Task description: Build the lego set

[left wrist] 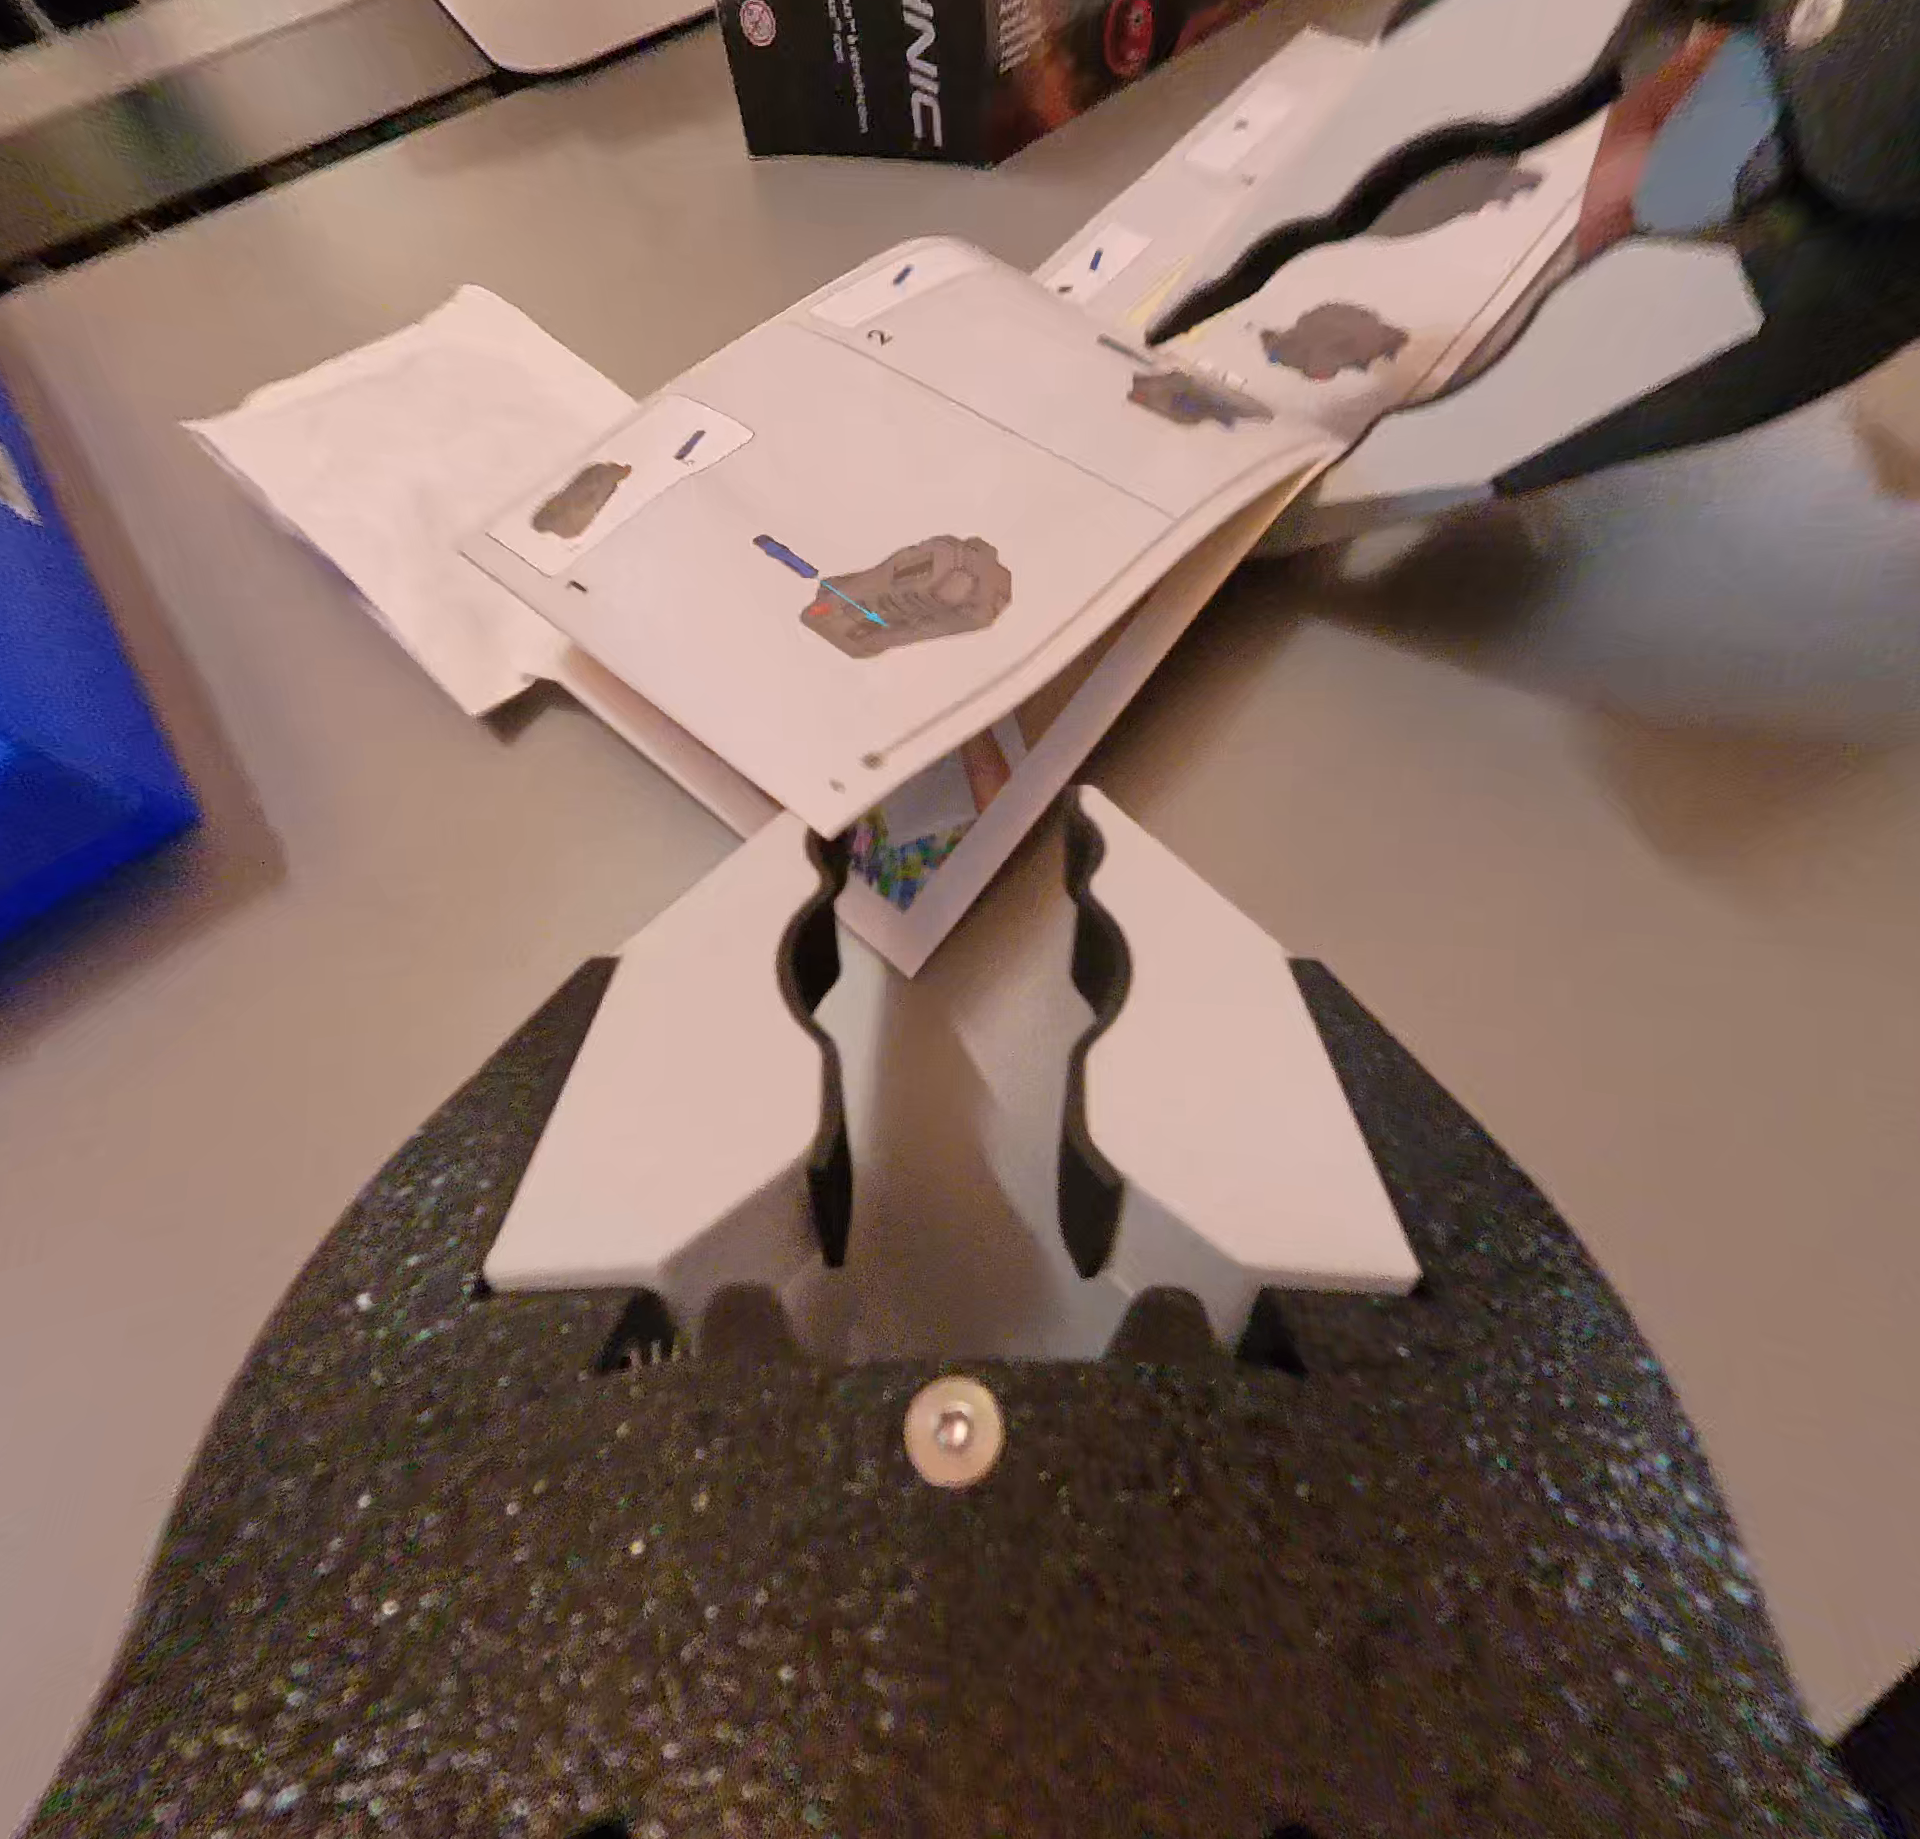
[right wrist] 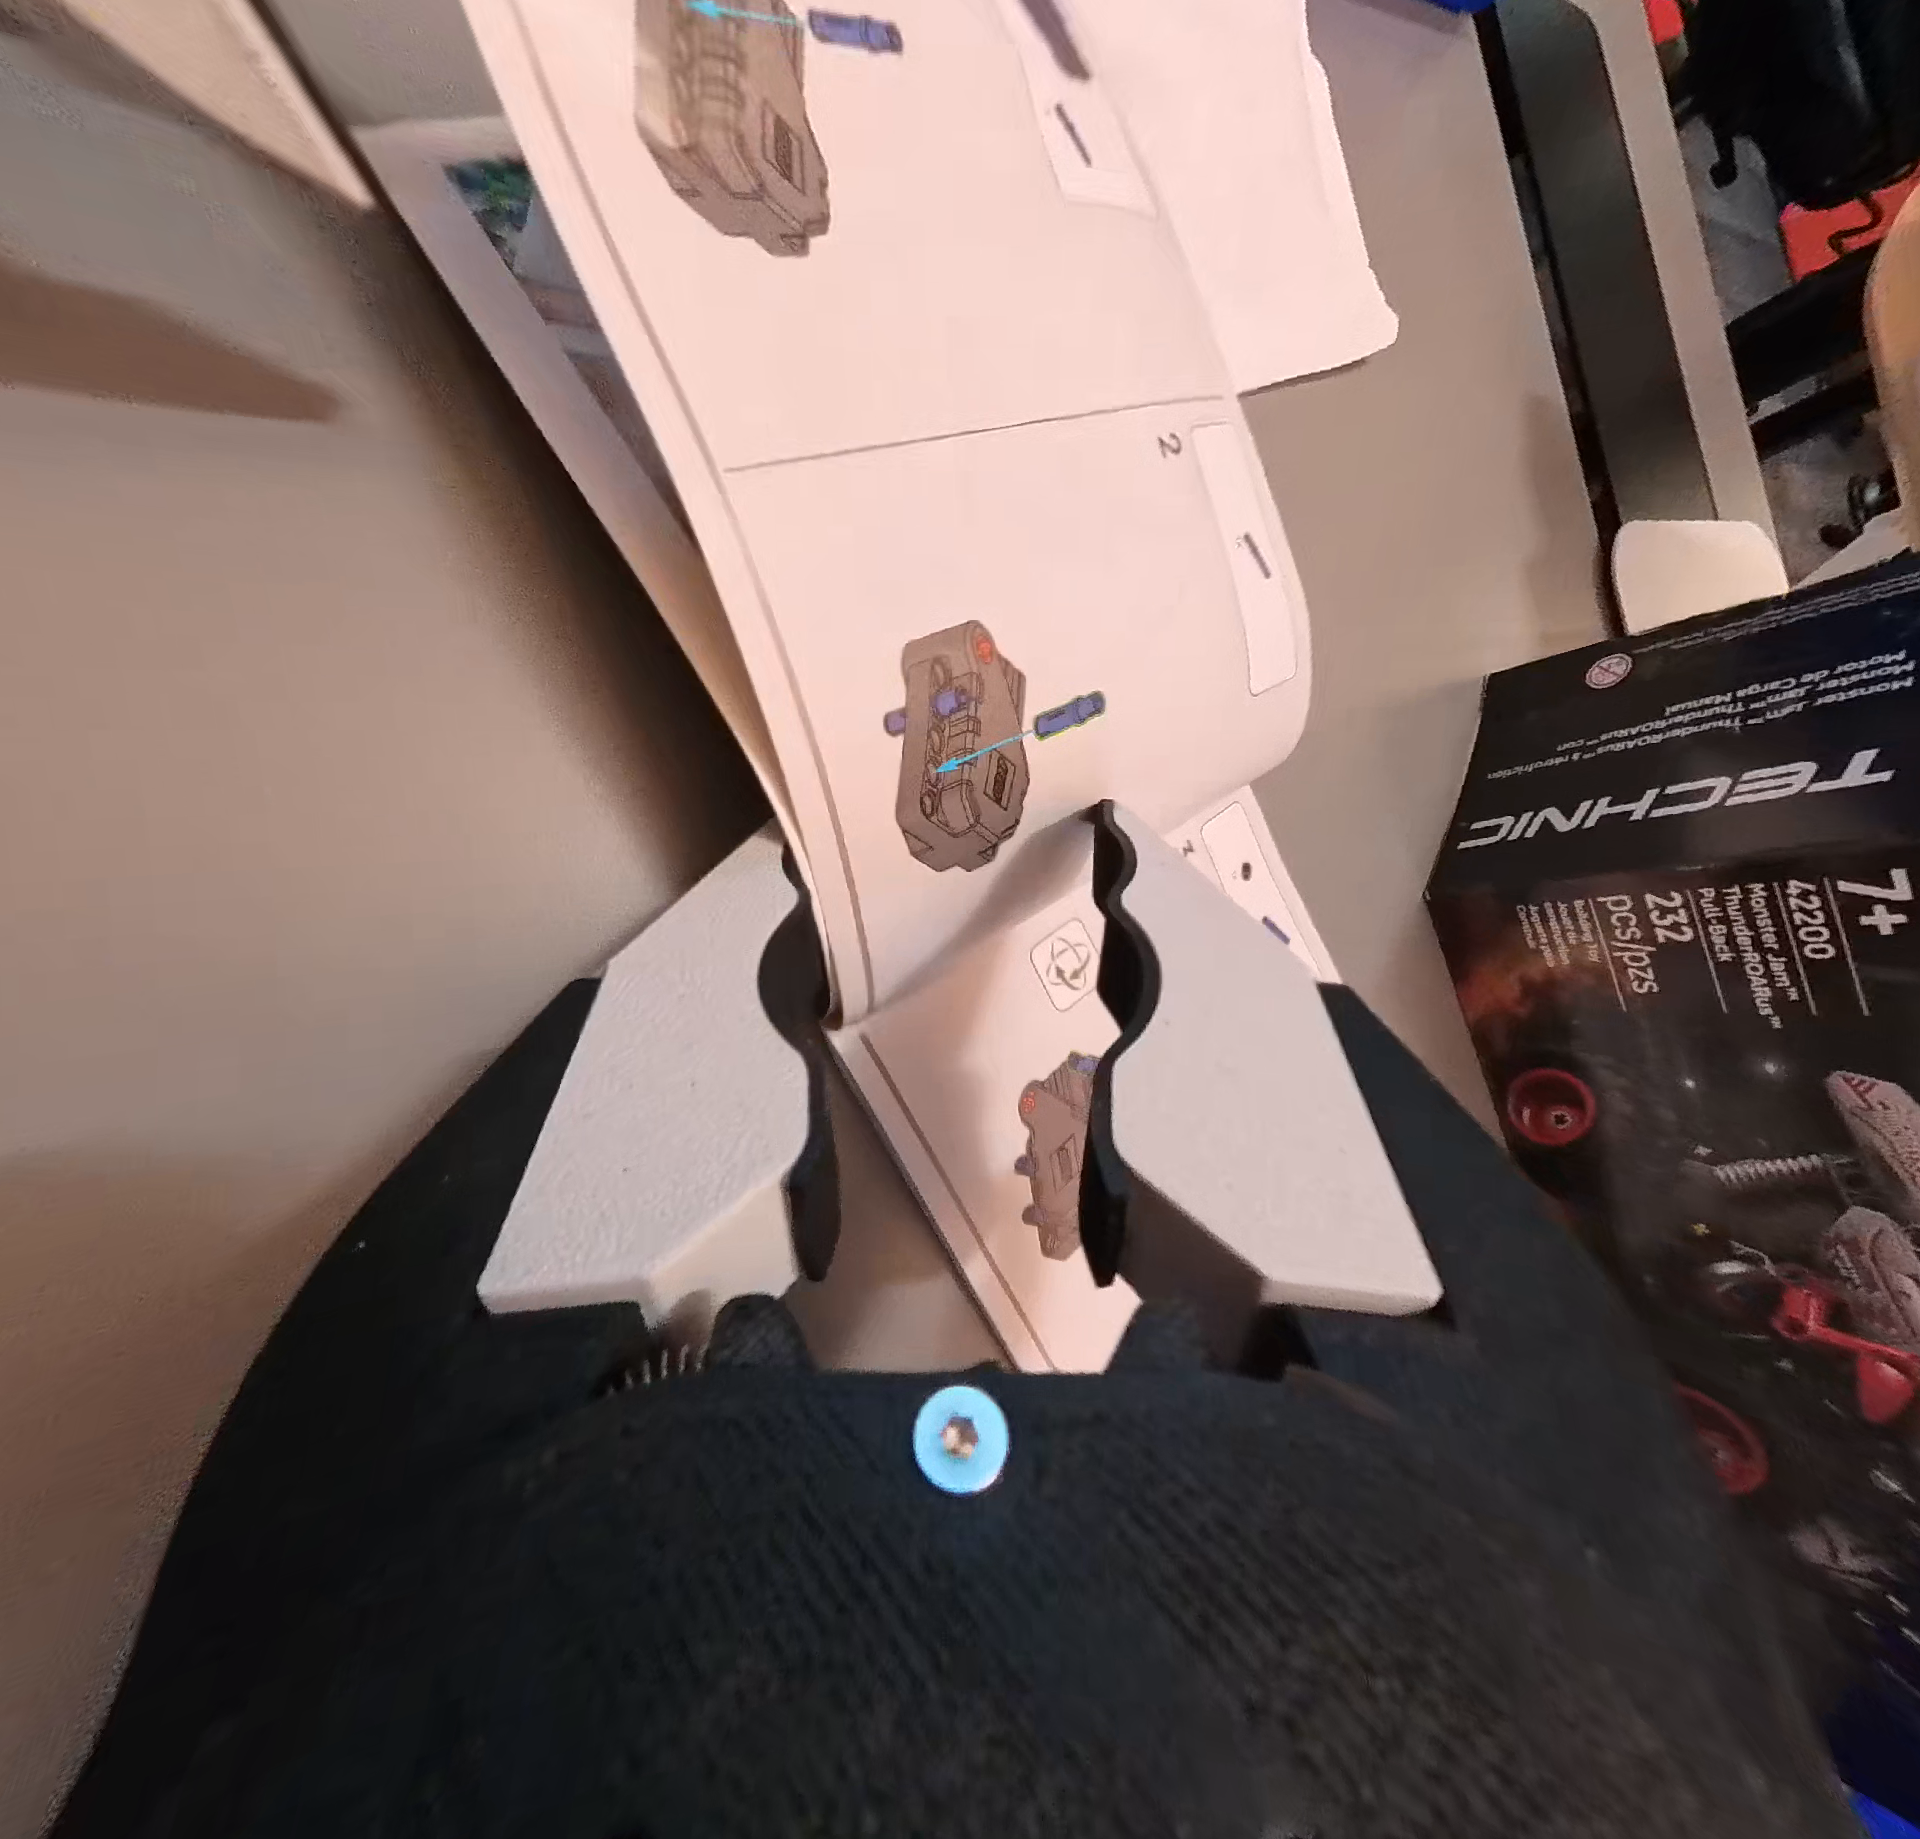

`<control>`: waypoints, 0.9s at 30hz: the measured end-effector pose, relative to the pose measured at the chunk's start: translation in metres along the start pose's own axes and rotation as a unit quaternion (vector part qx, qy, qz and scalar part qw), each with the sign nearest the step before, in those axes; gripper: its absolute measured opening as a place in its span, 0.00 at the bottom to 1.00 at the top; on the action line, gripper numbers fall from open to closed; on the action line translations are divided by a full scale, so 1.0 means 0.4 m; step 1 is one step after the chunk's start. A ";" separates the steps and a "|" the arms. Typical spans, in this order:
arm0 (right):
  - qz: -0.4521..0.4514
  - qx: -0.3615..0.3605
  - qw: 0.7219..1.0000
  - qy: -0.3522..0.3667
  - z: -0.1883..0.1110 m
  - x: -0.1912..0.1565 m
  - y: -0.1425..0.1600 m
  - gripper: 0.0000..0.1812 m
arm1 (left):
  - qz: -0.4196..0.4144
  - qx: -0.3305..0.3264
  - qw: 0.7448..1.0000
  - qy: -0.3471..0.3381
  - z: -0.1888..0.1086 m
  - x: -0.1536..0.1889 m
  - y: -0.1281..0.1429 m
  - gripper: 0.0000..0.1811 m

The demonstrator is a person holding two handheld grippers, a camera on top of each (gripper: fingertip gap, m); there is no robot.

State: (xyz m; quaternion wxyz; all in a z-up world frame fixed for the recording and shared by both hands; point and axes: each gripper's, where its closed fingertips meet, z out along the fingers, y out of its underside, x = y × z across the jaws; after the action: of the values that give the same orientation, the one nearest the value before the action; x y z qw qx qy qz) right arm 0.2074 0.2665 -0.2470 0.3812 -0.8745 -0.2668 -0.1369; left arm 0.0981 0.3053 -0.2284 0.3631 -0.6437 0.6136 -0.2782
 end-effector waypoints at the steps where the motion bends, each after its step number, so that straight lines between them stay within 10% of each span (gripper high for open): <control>1: -0.003 -0.002 1.000 0.000 0.001 -0.001 -0.001 0.27 | 0.022 -0.003 1.000 -0.020 -0.006 -0.008 0.008 0.27; 12: -0.013 -0.007 1.000 0.010 -0.003 -0.007 -0.005 0.22 | 0.355 0.002 0.918 -0.177 0.039 0.063 -0.020 0.41; 16: 0.014 0.005 1.000 0.001 -0.021 -0.001 -0.002 0.17 | 0.480 -0.028 0.842 -0.244 0.100 0.059 -0.066 0.28; 18: 0.017 -0.003 1.000 0.001 -0.043 0.004 0.014 0.19 | 0.496 -0.016 0.829 -0.257 0.114 0.056 -0.094 0.00; 27: 0.102 -0.106 0.989 -0.006 -0.113 0.061 0.172 0.30 | 0.598 0.119 0.732 -0.305 0.108 0.089 -0.252 0.00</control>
State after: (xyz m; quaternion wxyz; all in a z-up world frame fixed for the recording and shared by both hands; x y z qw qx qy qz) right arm 0.2650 0.2029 -0.2467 0.2964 -0.9335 -0.1626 -0.1194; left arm 0.1953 0.2738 -0.1750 0.6959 -0.1460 0.6898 0.1362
